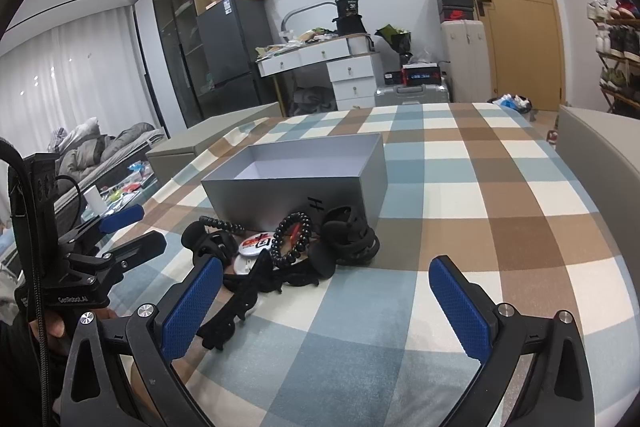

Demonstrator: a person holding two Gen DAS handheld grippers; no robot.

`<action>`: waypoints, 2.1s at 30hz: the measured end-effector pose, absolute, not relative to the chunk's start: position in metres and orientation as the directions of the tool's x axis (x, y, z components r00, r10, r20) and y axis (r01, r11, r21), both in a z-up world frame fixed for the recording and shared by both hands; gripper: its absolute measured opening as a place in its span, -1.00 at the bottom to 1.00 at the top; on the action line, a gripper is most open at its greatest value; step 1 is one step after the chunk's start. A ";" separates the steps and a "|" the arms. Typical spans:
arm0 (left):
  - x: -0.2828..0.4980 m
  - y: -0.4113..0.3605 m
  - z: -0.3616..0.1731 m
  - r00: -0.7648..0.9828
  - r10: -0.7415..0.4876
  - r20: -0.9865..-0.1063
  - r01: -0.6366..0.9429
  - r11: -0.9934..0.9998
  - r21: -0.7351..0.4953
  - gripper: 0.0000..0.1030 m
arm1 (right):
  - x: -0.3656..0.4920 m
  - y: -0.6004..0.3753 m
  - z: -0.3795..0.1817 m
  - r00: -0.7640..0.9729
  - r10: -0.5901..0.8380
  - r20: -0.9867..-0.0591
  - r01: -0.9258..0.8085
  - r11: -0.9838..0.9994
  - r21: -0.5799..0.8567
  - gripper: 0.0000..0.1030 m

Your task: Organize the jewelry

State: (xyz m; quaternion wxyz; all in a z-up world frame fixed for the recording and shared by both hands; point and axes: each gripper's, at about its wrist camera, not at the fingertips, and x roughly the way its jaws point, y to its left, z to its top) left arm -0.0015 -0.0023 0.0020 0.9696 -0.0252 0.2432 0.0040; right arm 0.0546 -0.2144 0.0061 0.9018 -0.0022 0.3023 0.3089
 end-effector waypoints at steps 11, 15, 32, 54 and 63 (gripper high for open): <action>-0.002 -0.003 0.002 0.882 -0.001 -0.471 -0.023 0.999 -0.045 0.98 | 0.055 -0.214 0.006 0.626 0.556 -0.547 -0.559 0.809 0.182 1.00; -0.001 -0.003 0.002 0.882 0.000 -0.471 -0.023 0.999 -0.044 0.98 | 0.055 -0.214 0.006 0.626 0.556 -0.547 -0.559 0.809 0.182 1.00; 0.000 -0.005 0.001 0.881 -0.002 -0.473 -0.020 0.999 -0.041 0.98 | 0.055 -0.214 0.006 0.626 0.556 -0.547 -0.559 0.809 0.183 1.00; 0.005 -0.002 0.000 0.867 -0.011 -0.499 -0.018 0.998 -0.053 0.98 | 0.061 -0.212 0.007 0.621 0.515 -0.591 -0.534 0.830 0.162 1.00; 0.015 0.005 0.001 0.824 -0.051 -0.565 0.000 0.996 -0.089 0.98 | 0.090 -0.206 -0.001 0.531 0.483 -0.696 -0.496 0.843 0.207 0.67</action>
